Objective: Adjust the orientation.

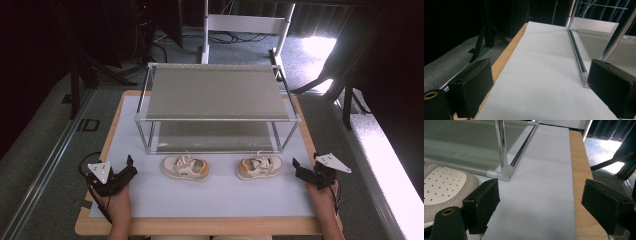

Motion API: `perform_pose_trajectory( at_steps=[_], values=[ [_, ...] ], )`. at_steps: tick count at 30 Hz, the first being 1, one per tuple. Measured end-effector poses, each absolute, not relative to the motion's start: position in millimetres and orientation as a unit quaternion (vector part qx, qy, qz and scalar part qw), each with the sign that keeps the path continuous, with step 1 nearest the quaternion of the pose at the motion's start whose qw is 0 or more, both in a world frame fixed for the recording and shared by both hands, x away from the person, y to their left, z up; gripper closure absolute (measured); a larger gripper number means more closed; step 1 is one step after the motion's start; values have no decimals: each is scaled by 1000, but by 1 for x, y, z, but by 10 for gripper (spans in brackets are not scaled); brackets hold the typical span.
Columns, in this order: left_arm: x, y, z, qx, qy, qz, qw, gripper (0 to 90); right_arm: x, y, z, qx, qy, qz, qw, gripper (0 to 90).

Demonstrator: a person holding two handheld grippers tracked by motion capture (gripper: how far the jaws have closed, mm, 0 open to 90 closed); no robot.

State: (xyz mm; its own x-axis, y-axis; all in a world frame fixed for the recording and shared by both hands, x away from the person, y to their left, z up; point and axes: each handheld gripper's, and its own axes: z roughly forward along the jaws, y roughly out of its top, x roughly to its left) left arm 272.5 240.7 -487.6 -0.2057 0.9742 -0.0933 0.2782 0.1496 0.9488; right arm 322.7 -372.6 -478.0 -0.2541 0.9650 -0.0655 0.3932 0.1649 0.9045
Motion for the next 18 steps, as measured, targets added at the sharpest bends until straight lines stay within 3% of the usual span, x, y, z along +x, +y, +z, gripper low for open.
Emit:
perform_pose_trajectory(
  at_steps=[12,18],
  values=[
    [274,243,-485,500,647,405,409,105,323,-372,-478,501,679,408,349,143],
    [273,237,-482,538,629,368,424,135,323,-372,-478,501,679,408,349,143]
  ],
)
